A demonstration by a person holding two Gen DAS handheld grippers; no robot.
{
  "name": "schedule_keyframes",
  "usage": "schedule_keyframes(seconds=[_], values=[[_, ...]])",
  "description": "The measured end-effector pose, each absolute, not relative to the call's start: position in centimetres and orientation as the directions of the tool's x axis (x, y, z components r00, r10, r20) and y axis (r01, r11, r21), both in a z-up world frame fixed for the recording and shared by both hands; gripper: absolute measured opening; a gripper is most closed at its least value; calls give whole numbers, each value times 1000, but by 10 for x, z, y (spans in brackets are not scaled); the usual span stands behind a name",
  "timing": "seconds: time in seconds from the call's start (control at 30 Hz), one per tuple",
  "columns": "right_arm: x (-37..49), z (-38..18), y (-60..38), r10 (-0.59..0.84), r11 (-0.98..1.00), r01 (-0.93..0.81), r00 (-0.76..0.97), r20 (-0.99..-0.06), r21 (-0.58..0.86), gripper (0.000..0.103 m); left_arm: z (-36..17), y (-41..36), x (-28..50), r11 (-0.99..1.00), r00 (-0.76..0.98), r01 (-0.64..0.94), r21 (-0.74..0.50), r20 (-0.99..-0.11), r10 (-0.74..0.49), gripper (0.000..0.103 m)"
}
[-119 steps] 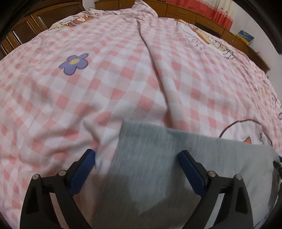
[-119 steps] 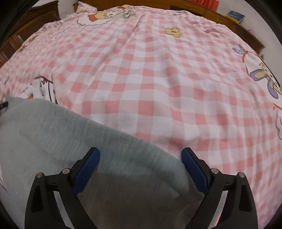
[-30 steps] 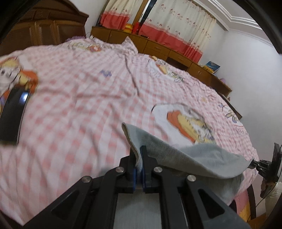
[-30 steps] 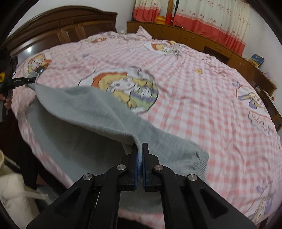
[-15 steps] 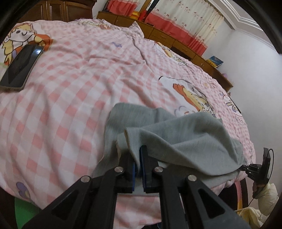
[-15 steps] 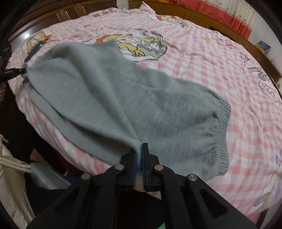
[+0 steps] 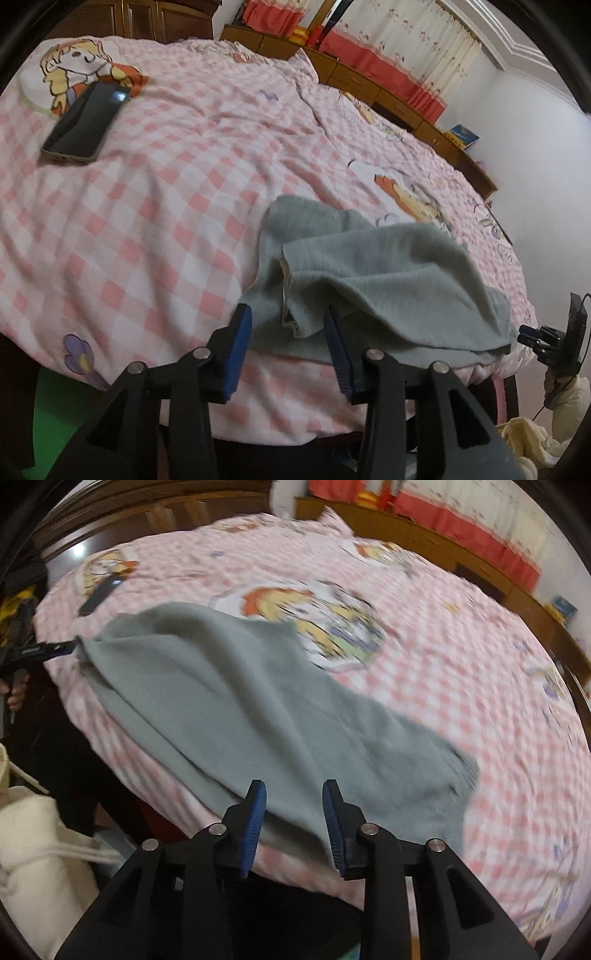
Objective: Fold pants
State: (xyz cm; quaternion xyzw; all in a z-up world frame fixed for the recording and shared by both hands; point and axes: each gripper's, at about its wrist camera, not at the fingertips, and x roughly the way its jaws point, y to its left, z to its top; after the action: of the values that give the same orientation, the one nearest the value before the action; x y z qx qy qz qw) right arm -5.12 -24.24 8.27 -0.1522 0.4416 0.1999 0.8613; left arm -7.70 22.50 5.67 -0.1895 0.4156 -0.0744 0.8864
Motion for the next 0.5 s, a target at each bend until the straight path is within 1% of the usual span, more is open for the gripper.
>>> schedule_keyframes(seconds=[0.07, 0.13, 0.3, 0.5], values=[[-50, 79, -215, 236, 843, -530, 518, -822, -91, 33, 66, 230, -77, 908, 665, -15, -419, -682, -304, 48], [-46, 72, -188, 254, 818, -566, 514, -819, -102, 33, 75, 232, -70, 910, 672, -5, -414, -675, -303, 48], [-36, 46, -144, 312, 801, -597, 474, -824, -40, 33, 79, 228, -29, 941, 650, 16, -339, -712, -267, 49], [-28, 19, -126, 352, 820, -569, 420, -837, 60, 33, 55, 222, 20, 946, 596, 23, -324, -755, -273, 49]])
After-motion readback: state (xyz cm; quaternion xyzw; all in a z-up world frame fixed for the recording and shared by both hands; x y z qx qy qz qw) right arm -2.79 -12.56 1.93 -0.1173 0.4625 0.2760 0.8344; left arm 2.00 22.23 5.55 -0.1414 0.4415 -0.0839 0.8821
